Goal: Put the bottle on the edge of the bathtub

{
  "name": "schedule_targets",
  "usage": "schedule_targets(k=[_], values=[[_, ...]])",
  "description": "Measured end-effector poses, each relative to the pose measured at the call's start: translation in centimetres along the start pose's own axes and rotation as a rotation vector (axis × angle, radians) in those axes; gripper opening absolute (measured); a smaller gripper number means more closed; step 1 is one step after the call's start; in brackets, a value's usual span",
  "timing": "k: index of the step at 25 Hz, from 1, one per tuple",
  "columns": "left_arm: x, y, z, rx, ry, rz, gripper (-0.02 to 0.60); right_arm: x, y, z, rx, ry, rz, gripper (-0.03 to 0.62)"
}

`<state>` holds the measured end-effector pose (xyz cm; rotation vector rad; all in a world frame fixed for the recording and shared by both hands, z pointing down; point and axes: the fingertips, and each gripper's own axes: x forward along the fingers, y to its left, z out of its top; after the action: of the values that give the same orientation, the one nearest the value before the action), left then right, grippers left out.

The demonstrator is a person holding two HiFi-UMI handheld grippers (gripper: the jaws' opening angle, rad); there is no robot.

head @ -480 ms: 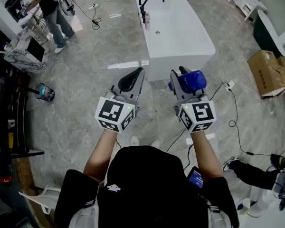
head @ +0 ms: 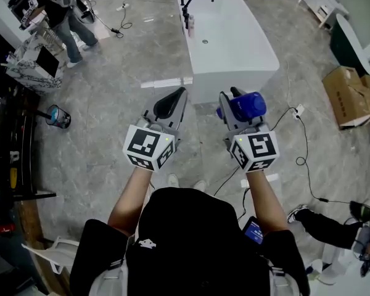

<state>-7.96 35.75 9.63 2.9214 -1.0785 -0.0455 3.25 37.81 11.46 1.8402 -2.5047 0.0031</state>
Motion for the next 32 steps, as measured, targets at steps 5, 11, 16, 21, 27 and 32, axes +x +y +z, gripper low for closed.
schedule_targets(k=[5, 11, 16, 21, 27, 32], values=[[-0.2, -1.0, -0.8, -0.006, -0.001, 0.019, 0.012, -0.8, -0.3, -0.6, -0.001, -0.005, 0.031, 0.124], [0.0, -2.6, -2.0, -0.020, 0.016, 0.034, 0.012, -1.6, -1.3, -1.6, 0.010, 0.005, 0.050, 0.124], [0.4, -1.8, -2.4, -0.023, 0.010, 0.043, 0.012, -0.4, -1.2, -2.0, 0.001, 0.000, 0.069, 0.126], [2.2, 0.1, -2.6, -0.034, 0.001, 0.054, 0.012, 2.0, -1.9, -2.4, -0.012, 0.009, 0.084, 0.126], [5.7, 4.3, -3.1, -0.047, -0.002, 0.060, 0.012, 7.3, -3.5, -2.8, -0.017, 0.013, 0.090, 0.126], [9.9, 9.2, -3.6, -0.061, 0.006, 0.068, 0.012, 13.3, -5.3, -3.2, -0.010, 0.019, 0.102, 0.126]])
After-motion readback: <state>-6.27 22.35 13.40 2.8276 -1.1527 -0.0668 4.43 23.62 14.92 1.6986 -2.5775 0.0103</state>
